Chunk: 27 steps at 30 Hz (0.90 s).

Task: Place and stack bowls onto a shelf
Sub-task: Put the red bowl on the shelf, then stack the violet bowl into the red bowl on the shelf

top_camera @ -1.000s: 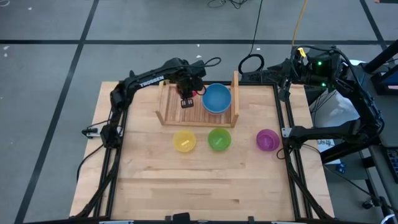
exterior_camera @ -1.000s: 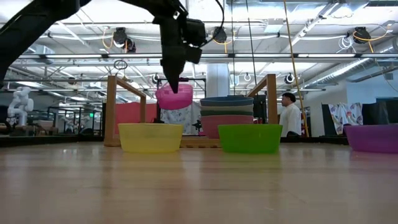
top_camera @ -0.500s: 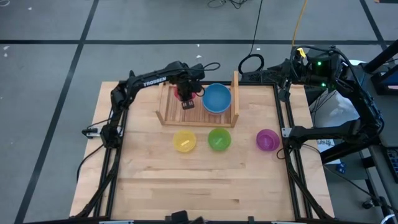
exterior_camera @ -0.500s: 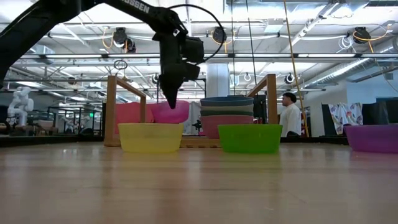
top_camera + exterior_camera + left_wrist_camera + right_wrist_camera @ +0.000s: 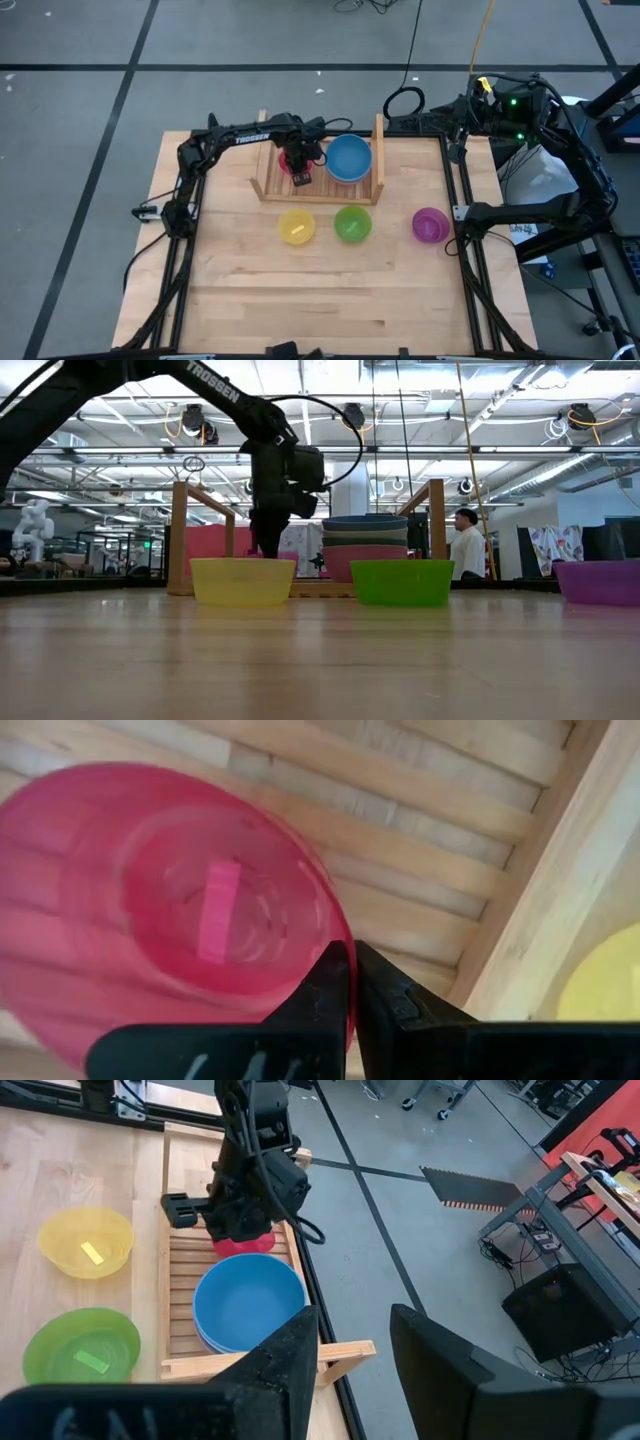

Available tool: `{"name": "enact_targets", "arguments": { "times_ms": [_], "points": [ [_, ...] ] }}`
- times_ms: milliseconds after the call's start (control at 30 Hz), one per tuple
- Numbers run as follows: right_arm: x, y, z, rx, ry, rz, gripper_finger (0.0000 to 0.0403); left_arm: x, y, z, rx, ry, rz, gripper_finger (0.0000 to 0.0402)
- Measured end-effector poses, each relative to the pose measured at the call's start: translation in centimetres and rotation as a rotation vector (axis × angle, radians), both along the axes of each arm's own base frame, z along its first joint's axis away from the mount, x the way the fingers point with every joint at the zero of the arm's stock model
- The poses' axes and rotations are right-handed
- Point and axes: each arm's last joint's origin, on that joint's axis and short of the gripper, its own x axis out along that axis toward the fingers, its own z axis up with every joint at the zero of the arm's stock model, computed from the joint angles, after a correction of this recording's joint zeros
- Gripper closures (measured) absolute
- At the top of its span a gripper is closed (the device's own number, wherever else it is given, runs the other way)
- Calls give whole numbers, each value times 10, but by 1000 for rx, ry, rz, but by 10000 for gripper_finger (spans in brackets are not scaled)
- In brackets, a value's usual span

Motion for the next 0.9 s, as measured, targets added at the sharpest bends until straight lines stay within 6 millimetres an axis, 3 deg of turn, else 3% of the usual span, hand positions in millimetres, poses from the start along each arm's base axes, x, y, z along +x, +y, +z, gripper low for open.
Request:
{"name": "enact_targets", "arguments": {
  "times_ms": [367, 600, 700, 900],
  "points": [
    [0, 0, 0, -7, 4, 5, 282, -1, -1, -4, -14, 1, -7, 357],
    [0, 0, 0, -7, 4, 5, 282, -2, -1, -4, 41, 29, -29, 352],
    [0, 0, 0, -7, 4, 4, 282, -2, -1, 3, 49, 29, -9, 352],
    [0, 0, 0, -6, 4, 4, 282, -2, -4, 36, 67, -14, 50, 351]
  ]
}}
